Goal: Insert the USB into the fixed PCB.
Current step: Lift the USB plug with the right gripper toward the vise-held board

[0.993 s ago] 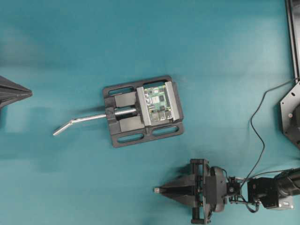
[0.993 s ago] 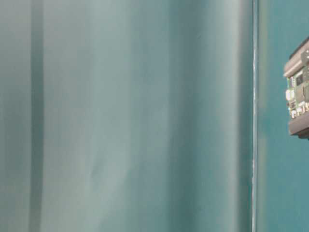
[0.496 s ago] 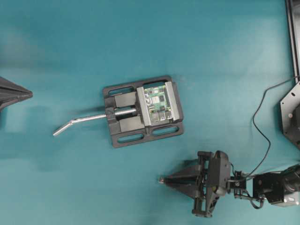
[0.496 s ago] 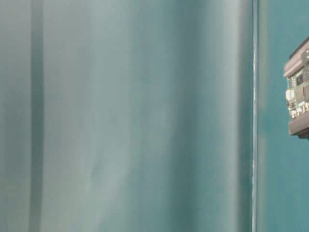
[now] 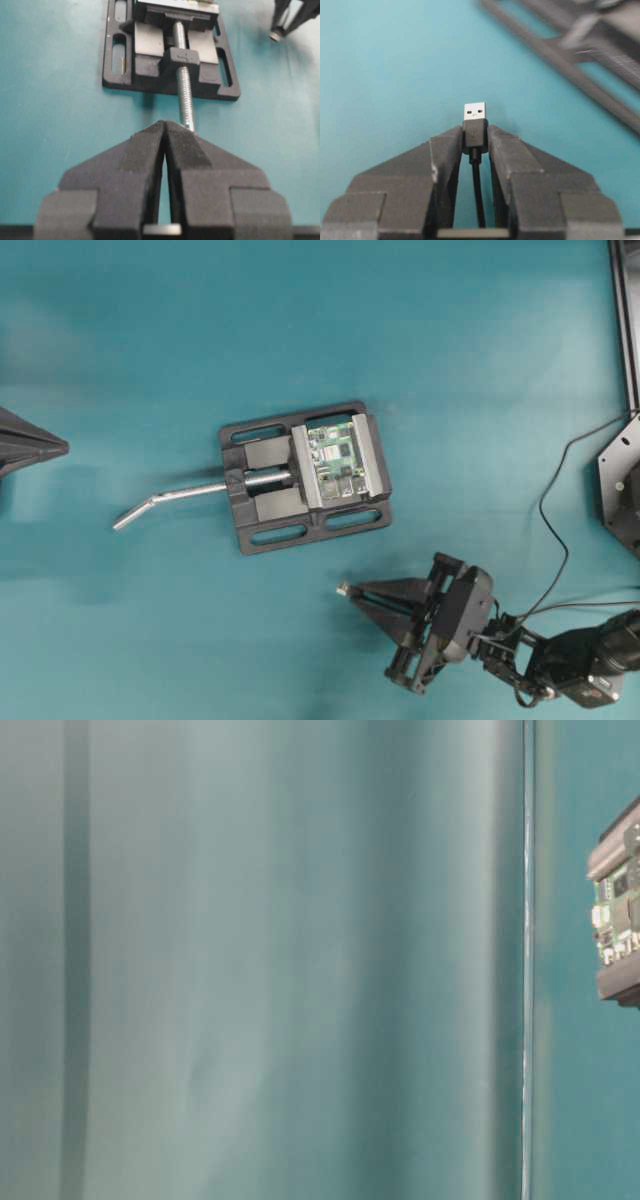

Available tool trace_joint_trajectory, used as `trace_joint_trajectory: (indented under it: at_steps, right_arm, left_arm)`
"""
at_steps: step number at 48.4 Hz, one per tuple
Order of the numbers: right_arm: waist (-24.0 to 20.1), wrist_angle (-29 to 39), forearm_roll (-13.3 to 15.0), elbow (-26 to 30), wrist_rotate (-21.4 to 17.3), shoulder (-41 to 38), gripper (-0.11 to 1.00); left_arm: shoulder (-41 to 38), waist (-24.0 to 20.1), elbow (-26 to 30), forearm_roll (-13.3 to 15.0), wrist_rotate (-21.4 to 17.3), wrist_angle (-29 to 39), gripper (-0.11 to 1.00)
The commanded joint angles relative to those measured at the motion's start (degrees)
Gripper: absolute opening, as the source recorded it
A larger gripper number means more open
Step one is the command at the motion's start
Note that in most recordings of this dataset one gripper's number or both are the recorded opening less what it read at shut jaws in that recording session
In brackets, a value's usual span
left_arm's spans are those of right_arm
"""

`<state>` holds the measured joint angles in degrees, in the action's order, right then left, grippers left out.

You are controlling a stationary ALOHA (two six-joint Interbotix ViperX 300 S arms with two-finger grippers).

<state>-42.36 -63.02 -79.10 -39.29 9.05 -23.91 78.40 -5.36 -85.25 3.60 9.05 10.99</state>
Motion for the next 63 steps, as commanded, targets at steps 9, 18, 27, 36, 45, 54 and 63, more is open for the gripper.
trace_joint_trajectory:
  at_steps: [9,18,27,36,45,54,63]
  right_arm:
    - [-0.4,-5.9,-8.9,3.0,0.4,2.2,0.2]
    - [-0.4,-7.8,-14.4,5.0,0.4,2.1,0.2]
    - [-0.4,-11.7,-20.1,6.9,0.7,1.8,0.2]
    - [-0.1,-14.0,-21.0,7.1,0.8,1.6,0.2]
    - [0.2,-13.9,-21.4,7.8,0.8,0.1,0.2]
    - [0.4,-14.1,-23.4,9.4,1.1,-1.0,0.2]
    - [0.9,-15.9,-25.0,10.2,3.3,-1.1,0.2]
  left_arm:
    - [-0.3,0.3,3.3,-0.3,0.4,2.4,0.0]
    - [-0.3,0.3,3.3,-0.3,0.4,2.4,0.0]
    - [-0.3,0.3,3.3,-0.2,0.4,2.4,0.0]
    - [-0.3,0.3,3.3,-0.2,0.4,2.4,0.0]
    - [-0.3,0.3,3.3,-0.2,0.4,2.4,0.0]
    - [-0.3,0.3,3.3,-0.3,0.4,2.4,0.0]
    - [-0.3,0.3,3.3,-0.3,0.4,2.4,0.0]
